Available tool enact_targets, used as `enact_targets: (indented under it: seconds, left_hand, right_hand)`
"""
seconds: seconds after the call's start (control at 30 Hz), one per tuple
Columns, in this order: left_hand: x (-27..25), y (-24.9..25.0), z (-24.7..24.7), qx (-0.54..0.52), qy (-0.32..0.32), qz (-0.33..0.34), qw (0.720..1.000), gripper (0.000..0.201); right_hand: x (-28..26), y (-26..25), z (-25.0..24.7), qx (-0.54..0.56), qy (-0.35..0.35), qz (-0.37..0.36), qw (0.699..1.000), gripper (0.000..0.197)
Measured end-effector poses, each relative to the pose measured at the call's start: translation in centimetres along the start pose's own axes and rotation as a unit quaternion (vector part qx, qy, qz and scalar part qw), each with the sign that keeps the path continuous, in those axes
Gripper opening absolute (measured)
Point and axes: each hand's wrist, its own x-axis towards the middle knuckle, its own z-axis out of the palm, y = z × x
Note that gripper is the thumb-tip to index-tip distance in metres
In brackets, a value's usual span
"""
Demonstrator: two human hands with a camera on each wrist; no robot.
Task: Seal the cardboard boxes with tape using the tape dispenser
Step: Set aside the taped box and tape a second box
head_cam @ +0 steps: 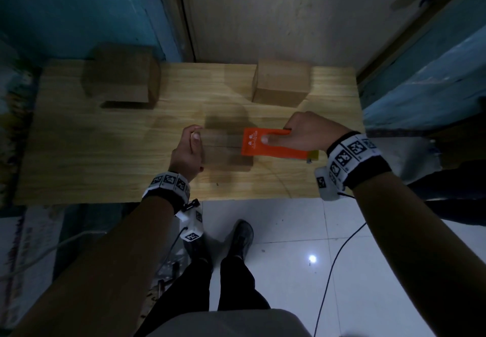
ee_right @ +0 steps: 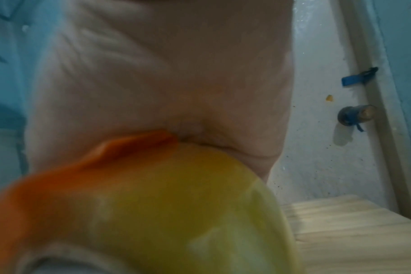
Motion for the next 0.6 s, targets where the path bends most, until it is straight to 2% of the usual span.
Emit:
enact_targets:
  seconds: [0.37, 0.6]
  left_hand:
    - [0.1, -0.1, -0.1, 0.014, 0.006, 0.014, 1.000, 0.035]
    - [0.1, -0.1, -0.1, 0.012, -0.001, 0.002, 1.000, 0.036]
  right_hand:
    - [-0.6, 1.8, -0.6, 0.023, 0.033, 0.004, 0.999, 0.065]
    - [-1.2, 3.2, -0.2, 0.043, 0.020, 0.011, 0.999, 0.064]
